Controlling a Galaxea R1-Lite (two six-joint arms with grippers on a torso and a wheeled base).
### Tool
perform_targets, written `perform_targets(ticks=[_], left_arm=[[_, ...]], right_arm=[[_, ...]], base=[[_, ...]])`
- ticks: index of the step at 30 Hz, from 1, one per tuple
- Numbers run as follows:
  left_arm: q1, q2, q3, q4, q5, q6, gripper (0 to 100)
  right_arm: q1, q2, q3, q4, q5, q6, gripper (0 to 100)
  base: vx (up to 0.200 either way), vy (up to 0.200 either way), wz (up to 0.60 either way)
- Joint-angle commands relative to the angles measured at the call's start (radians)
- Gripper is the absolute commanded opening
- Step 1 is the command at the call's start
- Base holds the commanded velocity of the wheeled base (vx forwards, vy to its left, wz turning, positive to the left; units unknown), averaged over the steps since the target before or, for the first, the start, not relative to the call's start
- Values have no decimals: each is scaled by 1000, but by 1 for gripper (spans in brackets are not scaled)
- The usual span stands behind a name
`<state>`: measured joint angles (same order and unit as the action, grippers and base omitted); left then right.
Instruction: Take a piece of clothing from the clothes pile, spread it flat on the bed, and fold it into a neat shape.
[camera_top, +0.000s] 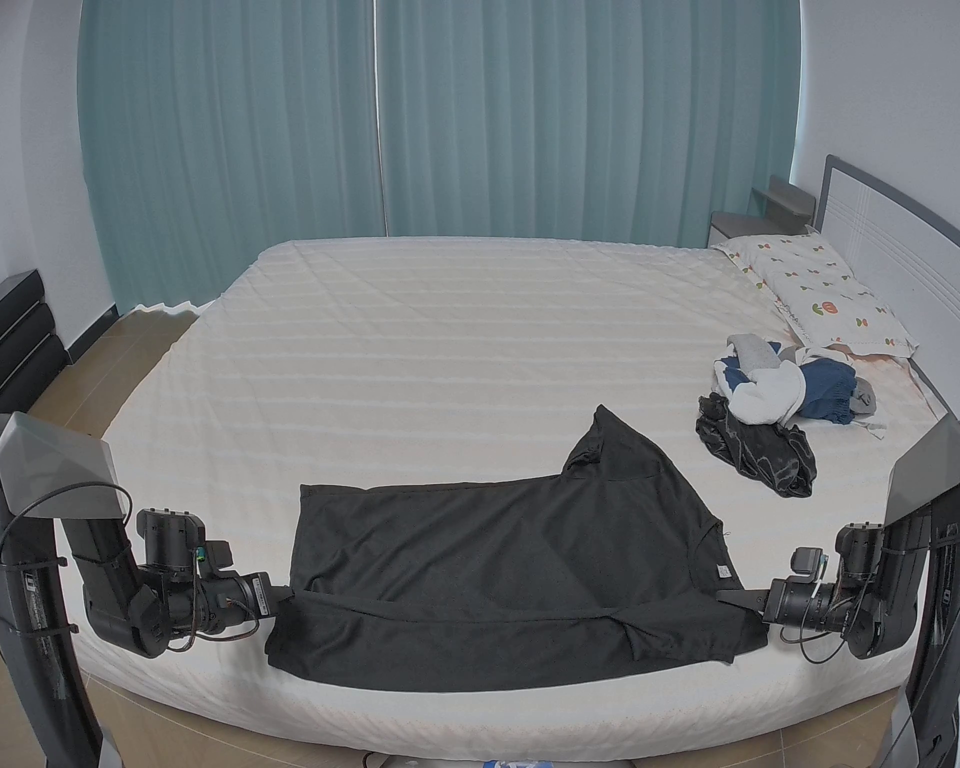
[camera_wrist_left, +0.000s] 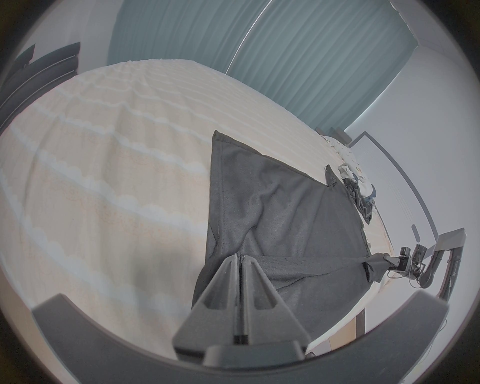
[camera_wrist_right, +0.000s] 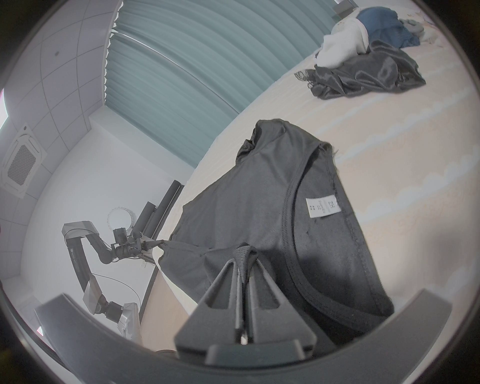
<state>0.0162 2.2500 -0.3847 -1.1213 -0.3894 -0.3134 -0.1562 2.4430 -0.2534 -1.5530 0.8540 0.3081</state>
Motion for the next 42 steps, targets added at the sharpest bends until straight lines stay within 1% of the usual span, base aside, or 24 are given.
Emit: perform_targets(ticks=[1,5,15,17,27,33,35,38,42], left_arm=[[4,-61,33,0,0,-3,0],[21,-98,64,0,0,-6,0],[21,-162,95,0,0,-6,0],[21,-188,125,0,0,-7,0],[45,-247,224,-11,-19,-12,0],[45,-268,248,-28,-28,-50,0],[44,-279,263,-28,-28,-64,0],[44,-279,274,-28,-31,-64,0],[41,-273,290,-28,-42,-61,0]], right_arm=[[-8,-85,34,-15,0,0,0],[-8,-144,71,-15,2,-1,0],[-6,-269,123,-13,-6,3,0],[1,-306,158,-13,-3,5,0],[-22,-384,252,-10,3,0,0],[-36,-378,252,-10,-9,-1,0],[-42,-369,252,11,-10,-3,0],[-43,-375,252,56,-12,-15,0],[-49,-374,252,151,-15,-98,0]], base=[[0,0,0],[0,0,0],[0,0,0],[0,0,0],[0,0,0],[0,0,0],[0,0,0],[0,0,0],[0,0,0]])
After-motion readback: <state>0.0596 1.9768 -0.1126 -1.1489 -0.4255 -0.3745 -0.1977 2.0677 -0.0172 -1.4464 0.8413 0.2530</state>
